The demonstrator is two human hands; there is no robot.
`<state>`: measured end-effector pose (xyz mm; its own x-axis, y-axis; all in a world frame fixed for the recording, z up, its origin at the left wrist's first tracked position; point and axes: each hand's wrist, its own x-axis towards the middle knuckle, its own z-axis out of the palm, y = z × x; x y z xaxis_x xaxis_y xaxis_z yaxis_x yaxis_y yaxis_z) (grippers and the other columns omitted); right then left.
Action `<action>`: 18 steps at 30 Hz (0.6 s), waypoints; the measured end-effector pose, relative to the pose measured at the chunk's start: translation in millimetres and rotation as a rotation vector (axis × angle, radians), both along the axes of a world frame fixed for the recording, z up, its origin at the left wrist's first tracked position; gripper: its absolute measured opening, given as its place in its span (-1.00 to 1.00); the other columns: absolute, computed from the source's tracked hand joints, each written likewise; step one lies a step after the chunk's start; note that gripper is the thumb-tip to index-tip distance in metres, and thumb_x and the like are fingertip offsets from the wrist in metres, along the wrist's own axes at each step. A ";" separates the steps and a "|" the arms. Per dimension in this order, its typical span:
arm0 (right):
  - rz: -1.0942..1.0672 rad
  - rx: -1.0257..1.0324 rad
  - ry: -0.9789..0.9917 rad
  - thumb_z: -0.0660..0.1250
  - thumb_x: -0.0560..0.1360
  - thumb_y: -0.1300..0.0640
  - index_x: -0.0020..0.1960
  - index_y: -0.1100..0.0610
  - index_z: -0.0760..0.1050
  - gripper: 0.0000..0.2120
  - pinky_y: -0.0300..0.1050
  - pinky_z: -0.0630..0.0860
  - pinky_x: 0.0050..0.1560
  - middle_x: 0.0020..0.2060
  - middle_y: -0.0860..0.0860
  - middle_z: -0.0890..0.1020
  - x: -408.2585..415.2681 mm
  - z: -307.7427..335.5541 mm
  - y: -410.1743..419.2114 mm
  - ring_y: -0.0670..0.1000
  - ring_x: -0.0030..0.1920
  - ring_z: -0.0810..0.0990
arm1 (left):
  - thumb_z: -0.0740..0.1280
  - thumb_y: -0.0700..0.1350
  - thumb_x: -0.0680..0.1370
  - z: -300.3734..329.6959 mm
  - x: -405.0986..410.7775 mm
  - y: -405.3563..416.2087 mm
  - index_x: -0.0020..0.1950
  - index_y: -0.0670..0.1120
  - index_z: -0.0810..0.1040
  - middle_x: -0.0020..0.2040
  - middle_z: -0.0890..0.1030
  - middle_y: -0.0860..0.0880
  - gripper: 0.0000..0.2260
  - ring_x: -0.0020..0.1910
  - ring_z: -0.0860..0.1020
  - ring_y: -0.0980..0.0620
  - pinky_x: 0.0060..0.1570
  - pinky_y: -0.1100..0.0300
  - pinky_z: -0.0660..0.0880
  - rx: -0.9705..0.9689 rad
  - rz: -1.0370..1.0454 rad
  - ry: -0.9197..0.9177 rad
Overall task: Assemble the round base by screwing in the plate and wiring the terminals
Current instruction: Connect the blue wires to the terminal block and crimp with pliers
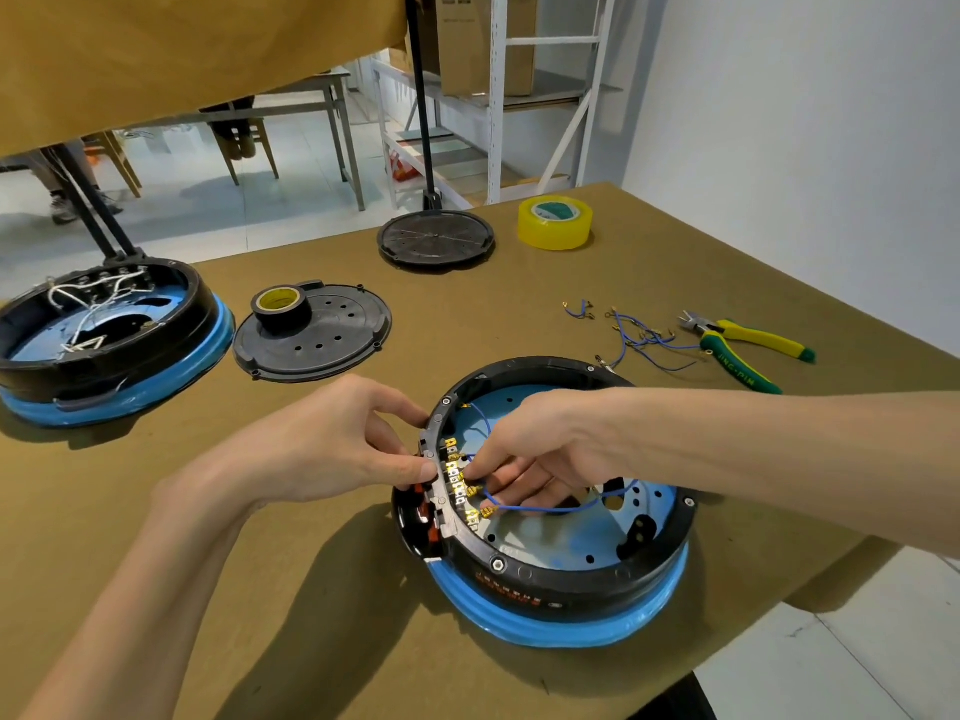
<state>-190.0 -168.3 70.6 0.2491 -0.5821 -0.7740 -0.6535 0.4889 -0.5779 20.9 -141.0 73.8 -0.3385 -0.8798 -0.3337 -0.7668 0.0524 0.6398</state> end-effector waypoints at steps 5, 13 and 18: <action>-0.025 -0.042 0.009 0.36 0.62 0.18 0.14 0.17 0.59 -0.88 -0.22 0.56 -0.35 -0.33 0.02 0.65 3.2 -4.3 1.4 -0.07 -0.40 0.64 | 0.50 0.20 0.46 -0.4 -0.5 0.6 0.44 0.08 0.47 -0.11 0.75 0.20 -0.41 -0.05 0.70 0.27 0.17 0.14 0.54 -0.005 0.014 -0.017; -0.049 0.030 -0.042 0.40 0.59 0.20 0.08 0.14 0.60 -0.92 -0.21 0.59 -0.27 -0.34 0.03 0.68 -1.9 -8.8 -2.4 -0.06 -0.38 0.66 | 0.52 0.19 0.44 0.1 -1.5 1.6 0.42 0.09 0.48 -0.12 0.75 0.18 -0.41 -0.05 0.70 0.26 0.19 0.12 0.53 0.011 0.047 -0.010; -0.057 0.073 -0.077 0.42 0.58 0.21 0.04 0.16 0.61 -0.95 -0.22 0.61 -0.35 -0.31 0.04 0.70 -6.0 -12.2 -3.1 -0.04 -0.38 0.69 | 0.51 0.21 0.42 1.4 -2.0 1.6 0.41 0.11 0.48 -0.12 0.75 0.17 -0.40 -0.05 0.70 0.28 0.12 0.18 0.49 0.031 0.048 -0.001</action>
